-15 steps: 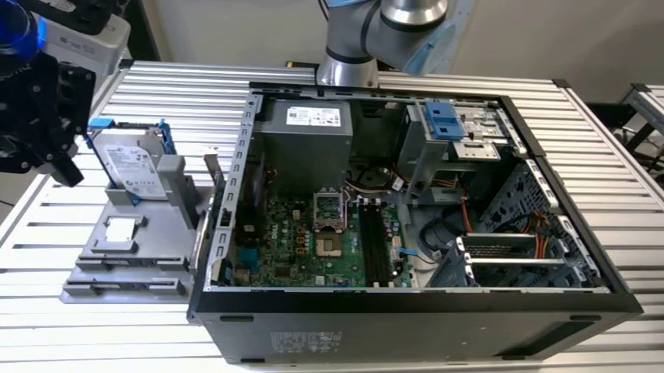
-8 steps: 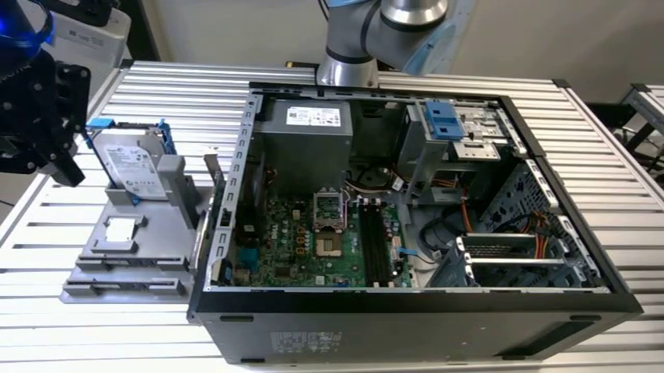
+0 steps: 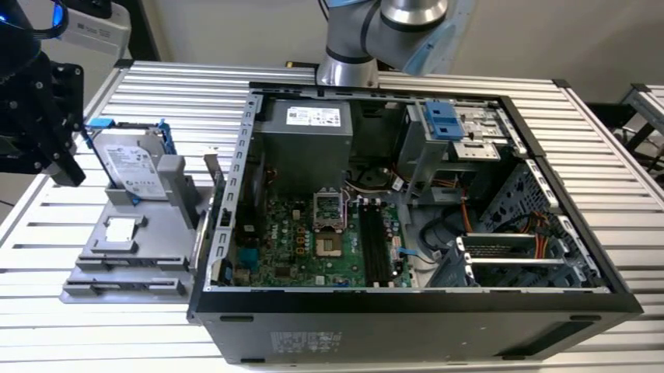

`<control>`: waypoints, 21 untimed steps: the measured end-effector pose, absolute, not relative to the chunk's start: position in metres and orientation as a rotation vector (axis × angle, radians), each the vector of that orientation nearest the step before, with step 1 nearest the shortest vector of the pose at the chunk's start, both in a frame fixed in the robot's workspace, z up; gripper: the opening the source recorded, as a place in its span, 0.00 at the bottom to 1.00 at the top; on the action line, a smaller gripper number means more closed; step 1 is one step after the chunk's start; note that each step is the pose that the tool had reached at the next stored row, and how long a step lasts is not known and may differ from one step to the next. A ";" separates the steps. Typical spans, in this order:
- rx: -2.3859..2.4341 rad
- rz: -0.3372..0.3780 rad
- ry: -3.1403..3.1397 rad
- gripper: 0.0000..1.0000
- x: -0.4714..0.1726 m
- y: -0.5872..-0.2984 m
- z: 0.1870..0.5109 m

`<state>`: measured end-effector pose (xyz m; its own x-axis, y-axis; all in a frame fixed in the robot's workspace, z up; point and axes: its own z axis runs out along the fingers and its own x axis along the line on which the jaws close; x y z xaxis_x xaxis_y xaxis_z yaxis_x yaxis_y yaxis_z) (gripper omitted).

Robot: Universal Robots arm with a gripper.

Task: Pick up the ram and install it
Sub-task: 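Pick up the ram and move it above insertion slot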

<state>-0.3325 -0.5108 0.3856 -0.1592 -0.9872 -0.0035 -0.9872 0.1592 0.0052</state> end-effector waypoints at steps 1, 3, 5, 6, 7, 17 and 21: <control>2.054 -0.010 -2.376 0.00 -0.333 -0.511 0.386; 2.076 -0.010 -2.357 0.00 -0.333 -0.511 0.386; 2.080 -0.010 -2.353 0.00 -0.333 -0.511 0.386; 2.081 -0.010 -2.353 0.00 -0.333 -0.511 0.385; 2.081 -0.010 -2.352 0.00 -0.333 -0.511 0.385; 2.081 -0.010 -2.352 0.00 -0.333 -0.511 0.385; 2.081 -0.010 -2.352 1.00 -0.334 -0.511 0.386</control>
<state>-0.3339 -0.5108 0.3855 -0.1220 -0.9925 -0.0035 -0.9925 0.1219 0.0052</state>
